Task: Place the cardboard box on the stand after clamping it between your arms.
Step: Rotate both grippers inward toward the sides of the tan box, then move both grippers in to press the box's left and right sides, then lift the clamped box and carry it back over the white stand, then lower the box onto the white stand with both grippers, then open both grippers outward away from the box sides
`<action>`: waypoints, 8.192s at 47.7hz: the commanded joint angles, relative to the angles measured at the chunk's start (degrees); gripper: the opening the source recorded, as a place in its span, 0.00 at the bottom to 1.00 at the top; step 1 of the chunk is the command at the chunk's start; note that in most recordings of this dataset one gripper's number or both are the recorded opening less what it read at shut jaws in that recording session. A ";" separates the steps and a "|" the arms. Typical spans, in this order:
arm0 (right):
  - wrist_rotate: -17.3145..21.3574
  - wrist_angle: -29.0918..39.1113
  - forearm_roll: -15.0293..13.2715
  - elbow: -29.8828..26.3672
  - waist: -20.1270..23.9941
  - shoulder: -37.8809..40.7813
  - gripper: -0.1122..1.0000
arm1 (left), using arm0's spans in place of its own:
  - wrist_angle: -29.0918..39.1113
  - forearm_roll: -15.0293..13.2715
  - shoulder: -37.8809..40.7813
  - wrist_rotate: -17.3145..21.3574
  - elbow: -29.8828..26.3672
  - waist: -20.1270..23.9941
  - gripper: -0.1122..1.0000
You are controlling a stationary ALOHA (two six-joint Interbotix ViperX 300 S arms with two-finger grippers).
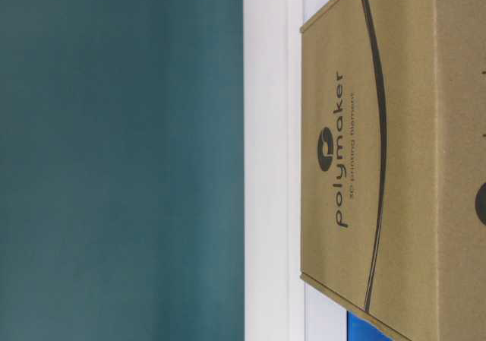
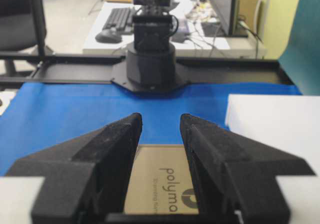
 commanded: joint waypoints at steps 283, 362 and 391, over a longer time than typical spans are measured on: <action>-45.09 67.94 16.87 -63.54 -34.80 59.50 0.98 | 57.22 3.08 60.91 27.16 -65.74 31.46 0.89; -56.07 64.78 18.46 -54.67 -41.40 62.58 0.98 | 55.72 3.08 60.21 27.51 -57.83 35.86 0.88; -57.57 66.09 18.37 -51.33 -45.44 59.94 0.98 | 55.46 3.08 55.81 27.60 -51.94 40.69 0.88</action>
